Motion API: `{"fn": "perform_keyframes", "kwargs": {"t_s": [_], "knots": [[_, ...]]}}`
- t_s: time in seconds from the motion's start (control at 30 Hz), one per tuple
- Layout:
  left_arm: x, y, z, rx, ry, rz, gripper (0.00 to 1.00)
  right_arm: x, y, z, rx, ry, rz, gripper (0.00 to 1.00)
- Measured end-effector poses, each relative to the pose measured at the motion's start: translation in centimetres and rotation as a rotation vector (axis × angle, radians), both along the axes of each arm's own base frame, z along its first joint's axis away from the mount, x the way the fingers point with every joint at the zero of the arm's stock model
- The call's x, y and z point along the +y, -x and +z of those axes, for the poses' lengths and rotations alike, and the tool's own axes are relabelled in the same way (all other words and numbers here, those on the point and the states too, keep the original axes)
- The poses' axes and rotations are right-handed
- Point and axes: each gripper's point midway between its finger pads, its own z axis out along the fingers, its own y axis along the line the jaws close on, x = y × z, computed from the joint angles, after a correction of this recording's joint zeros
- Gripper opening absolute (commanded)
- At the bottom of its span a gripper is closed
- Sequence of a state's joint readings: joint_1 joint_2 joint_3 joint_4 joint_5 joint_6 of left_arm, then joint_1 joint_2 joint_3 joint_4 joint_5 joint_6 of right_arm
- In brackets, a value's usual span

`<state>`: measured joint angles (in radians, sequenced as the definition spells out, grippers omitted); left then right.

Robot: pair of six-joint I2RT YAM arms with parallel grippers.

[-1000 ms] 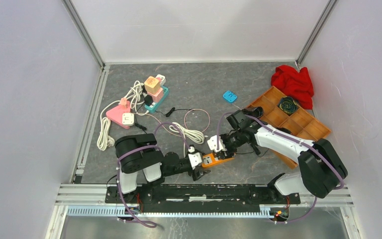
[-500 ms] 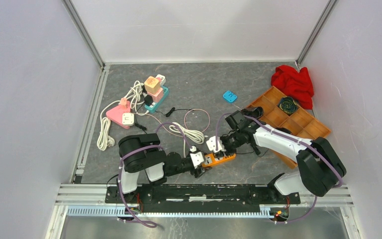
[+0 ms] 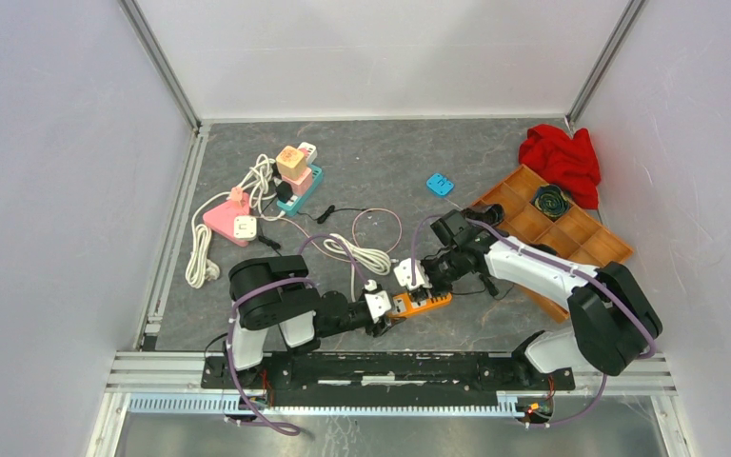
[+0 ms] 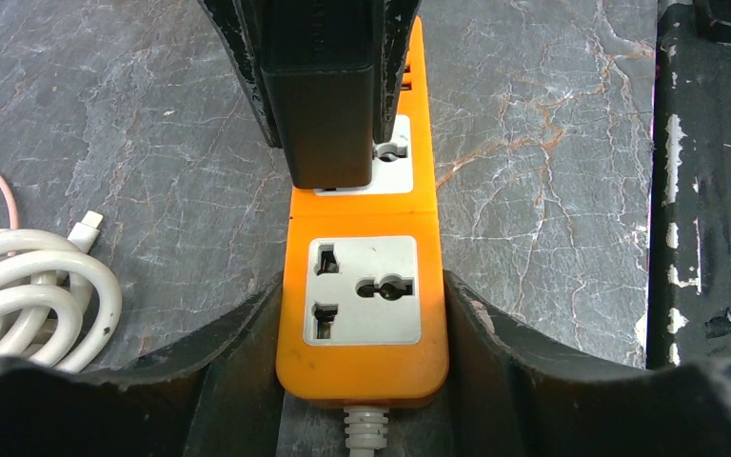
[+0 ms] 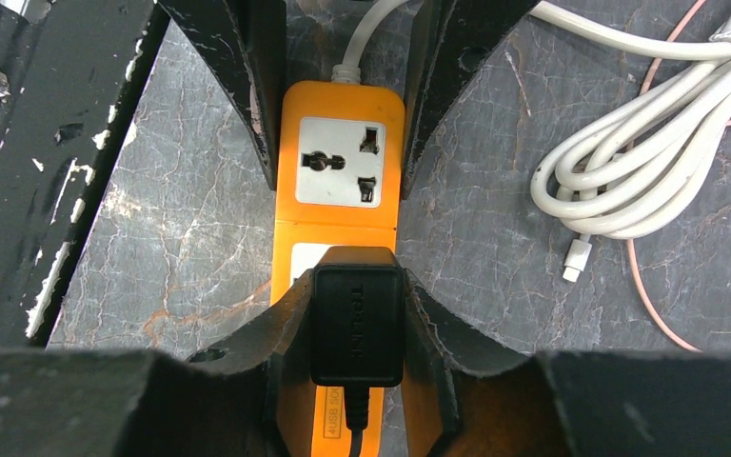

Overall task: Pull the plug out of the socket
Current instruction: Remove the plug from the socket.

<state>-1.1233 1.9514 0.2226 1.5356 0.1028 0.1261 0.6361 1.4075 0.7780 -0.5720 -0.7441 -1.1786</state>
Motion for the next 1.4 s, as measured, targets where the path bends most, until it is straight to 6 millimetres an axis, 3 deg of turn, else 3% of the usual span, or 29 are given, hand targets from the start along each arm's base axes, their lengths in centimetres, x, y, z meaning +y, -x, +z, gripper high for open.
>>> {"fn": "perform_keyframes", "kwargs": {"t_s": [0.33,0.6,0.7,0.8,0.87,0.93,1.0,1.23,1.4], "knots": [[-0.6,0.3,0.0,0.046,0.014,-0.01,0.02,-0.1,0.1,0.7,0.024,-0.012,-0.002,0.0],[-0.8,0.3,-0.1,0.074,0.032,-0.004,0.06,0.5,-0.1,4.3,0.034,-0.129,0.022,0.0],[-0.8,0.3,0.0,0.08,0.036,-0.001,0.22,0.1,-0.8,5.4,0.023,-0.163,-0.005,0.0],[-0.8,0.2,0.0,0.095,0.042,0.012,0.62,-0.6,-1.6,6.3,0.017,-0.19,-0.045,0.0],[-0.8,0.1,0.1,0.107,0.049,0.021,0.82,-1.2,-2.2,7.0,0.004,-0.208,-0.076,0.0],[-0.7,0.2,0.1,0.133,0.055,0.03,0.96,-1.9,-2.9,7.9,-0.014,-0.233,-0.111,0.0],[-0.5,0.4,0.5,0.159,0.067,0.041,0.99,-2.5,-3.4,8.6,-0.03,-0.252,-0.139,0.0],[-0.9,0.0,6.1,0.155,0.165,0.055,1.0,-3.7,-4.9,10.4,-0.045,-0.291,-0.218,0.0],[-3.0,-1.0,12.6,0.169,0.159,0.063,1.0,-3.5,-5.8,12.2,-0.046,-0.306,-0.254,0.0]]}}
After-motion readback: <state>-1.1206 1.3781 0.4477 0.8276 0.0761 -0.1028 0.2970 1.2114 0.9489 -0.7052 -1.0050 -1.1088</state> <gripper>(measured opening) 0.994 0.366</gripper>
